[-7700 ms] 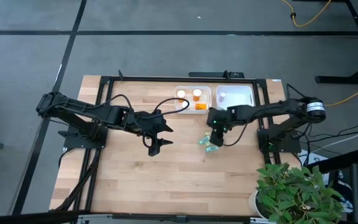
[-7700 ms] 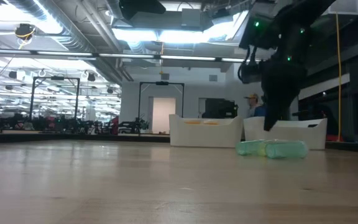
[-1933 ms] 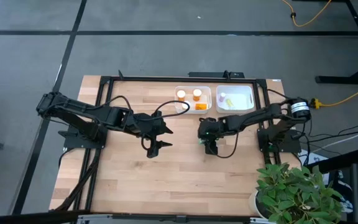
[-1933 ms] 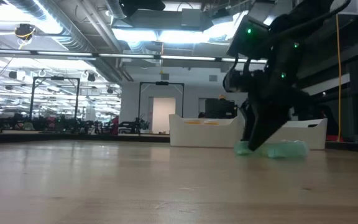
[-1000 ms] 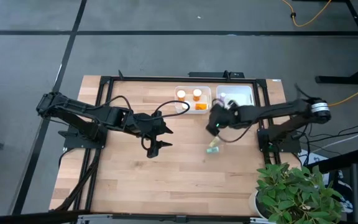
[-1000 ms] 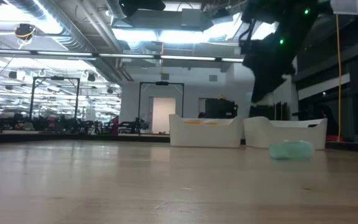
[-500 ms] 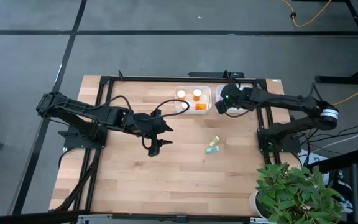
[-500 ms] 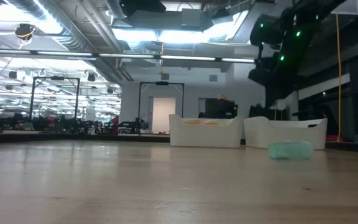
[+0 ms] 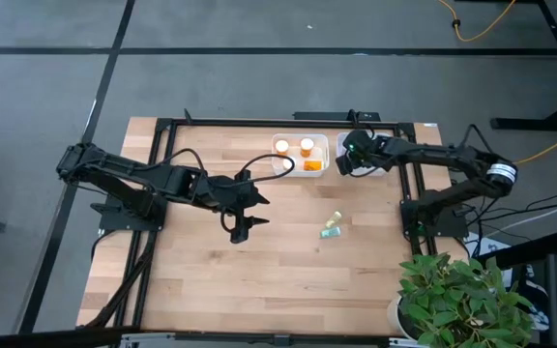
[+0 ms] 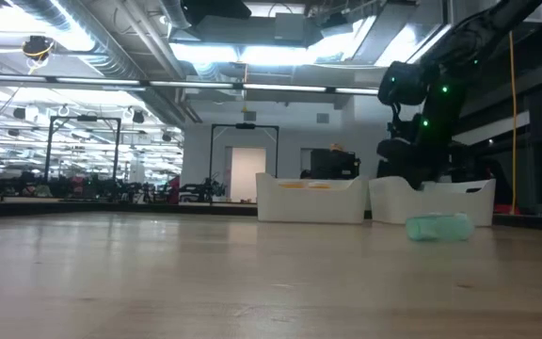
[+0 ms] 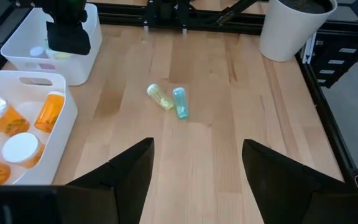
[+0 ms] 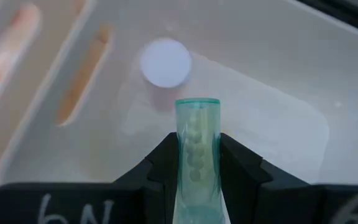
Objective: Pick and place medicine bottles into bin by pill shape (circle, oval)
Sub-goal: Put the blue tablet bottle into the right white bin, then put the yellow tablet bottle into the right white bin
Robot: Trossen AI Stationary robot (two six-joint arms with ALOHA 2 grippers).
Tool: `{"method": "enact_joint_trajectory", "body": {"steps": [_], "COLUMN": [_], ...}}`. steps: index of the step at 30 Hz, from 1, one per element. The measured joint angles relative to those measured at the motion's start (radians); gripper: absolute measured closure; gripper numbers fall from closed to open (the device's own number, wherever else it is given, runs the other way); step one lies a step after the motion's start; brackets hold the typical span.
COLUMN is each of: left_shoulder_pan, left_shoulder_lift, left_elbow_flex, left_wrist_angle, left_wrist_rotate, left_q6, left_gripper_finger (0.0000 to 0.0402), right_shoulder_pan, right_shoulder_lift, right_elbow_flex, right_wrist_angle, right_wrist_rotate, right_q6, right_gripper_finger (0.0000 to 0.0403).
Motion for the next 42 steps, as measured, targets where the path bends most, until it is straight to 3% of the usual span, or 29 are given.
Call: {"method": "enact_joint_trajectory", "body": {"steps": [11,23,35,42], "left_shoulder_pan": [0.000,0.000,0.000,0.000], "left_shoulder_lift": [0.000,0.000,0.000,0.000], "left_elbow_flex": [0.000,0.000,0.000,0.000], "left_wrist_angle": [0.000,0.000,0.000,0.000], "left_wrist_rotate": [0.000,0.000,0.000,0.000], "left_q6": [0.001,0.002,0.001,0.000], "left_gripper_finger": [0.0165,0.0165,0.0165,0.0165], "right_shoulder_pan": [-0.002,-0.002,0.020,0.125], "right_shoulder_lift": [0.008,0.008,-0.107,-0.238], "right_elbow_flex": [0.000,0.003,0.107,0.133], "right_wrist_angle": [0.011,0.004,-0.003,0.008], "right_wrist_rotate": [0.000,0.000,0.000,-0.152], "right_q6": [0.001,0.024,0.024,0.072], "right_gripper_finger": [0.0300,0.0227,0.0240,0.0243]}}
